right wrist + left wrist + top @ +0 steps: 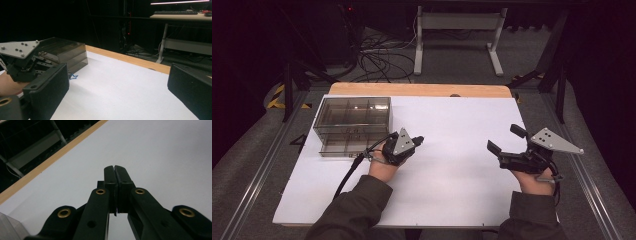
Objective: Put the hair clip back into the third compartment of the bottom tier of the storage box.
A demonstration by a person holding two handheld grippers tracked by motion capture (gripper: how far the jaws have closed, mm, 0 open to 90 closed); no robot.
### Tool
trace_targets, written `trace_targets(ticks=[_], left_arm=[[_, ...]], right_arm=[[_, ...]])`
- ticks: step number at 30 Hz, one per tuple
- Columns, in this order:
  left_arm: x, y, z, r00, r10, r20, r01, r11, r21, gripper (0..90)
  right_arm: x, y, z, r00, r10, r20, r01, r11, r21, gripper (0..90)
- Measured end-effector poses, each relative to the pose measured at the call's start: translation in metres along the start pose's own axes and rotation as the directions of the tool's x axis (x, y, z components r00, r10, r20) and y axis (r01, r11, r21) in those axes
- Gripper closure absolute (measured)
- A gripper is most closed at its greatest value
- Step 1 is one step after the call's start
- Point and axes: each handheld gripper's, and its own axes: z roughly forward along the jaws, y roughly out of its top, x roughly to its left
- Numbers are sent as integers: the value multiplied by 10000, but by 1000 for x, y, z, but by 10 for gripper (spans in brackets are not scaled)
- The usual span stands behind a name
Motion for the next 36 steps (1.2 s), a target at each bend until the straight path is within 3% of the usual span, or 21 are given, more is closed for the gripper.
trace_targets(ticks=[22,36], left_arm=[[13,-1,-25,9969,-739,-283,718,9951,-682,892],[24,-10,-40,9926,-1094,-521,1048,9909,-842,892]], right_arm=[[1,-1,2,10000,-12,-38,12,10000,63,43],[2,-1,3,10000,-34,-43,34,9999,102,43]])
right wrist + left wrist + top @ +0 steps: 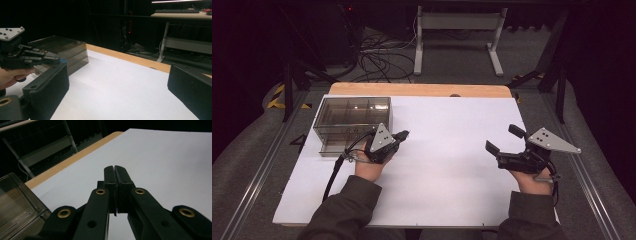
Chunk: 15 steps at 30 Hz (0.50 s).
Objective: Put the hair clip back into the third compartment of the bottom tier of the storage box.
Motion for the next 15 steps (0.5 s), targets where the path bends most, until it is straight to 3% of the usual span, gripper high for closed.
trace_targets(ticks=[15], left_arm=[[12,-9,-16,9989,-301,-353,300,9995,-32,892]], right_arm=[[1,-1,1,10000,19,31,-19,10000,13,43]])
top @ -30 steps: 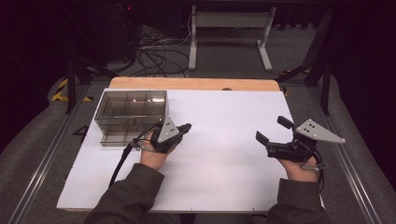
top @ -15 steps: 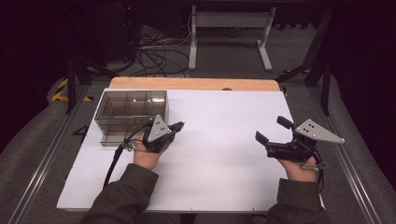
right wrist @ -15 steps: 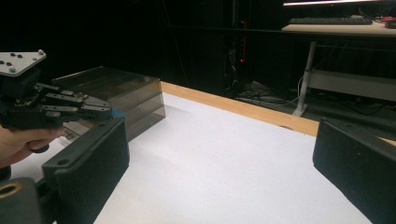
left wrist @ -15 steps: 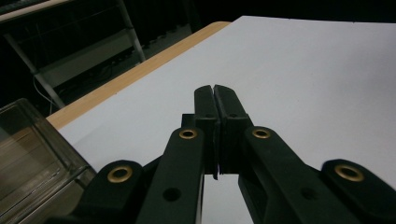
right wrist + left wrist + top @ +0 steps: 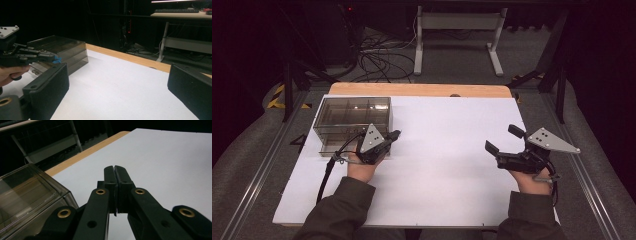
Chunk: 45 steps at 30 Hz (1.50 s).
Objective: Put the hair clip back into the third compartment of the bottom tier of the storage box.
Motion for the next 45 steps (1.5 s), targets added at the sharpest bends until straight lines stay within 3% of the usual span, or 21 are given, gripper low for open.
trace_targets(ticks=[27,45], left_arm=[[17,-11,-22,9982,-357,-477,353,9993,-92,892],[24,-23,-29,9971,-440,-613,457,9986,271,892]], right_arm=[[0,-1,1,10000,-6,13,6,10000,67,43],[1,-1,3,10000,-13,-24,13,9999,120,43]])
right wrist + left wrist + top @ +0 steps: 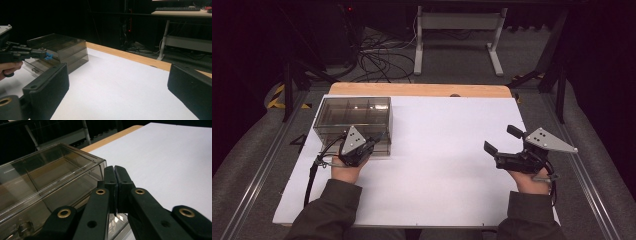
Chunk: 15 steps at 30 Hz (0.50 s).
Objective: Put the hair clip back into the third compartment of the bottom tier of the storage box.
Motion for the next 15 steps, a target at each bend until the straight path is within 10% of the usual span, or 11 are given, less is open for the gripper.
trace_targets(ticks=[15], left_arm=[[4,-8,0,9999,-89,-133,92,9997,207,891]], right_arm=[[0,0,0,10000,-14,10,14,10000,12,43]])
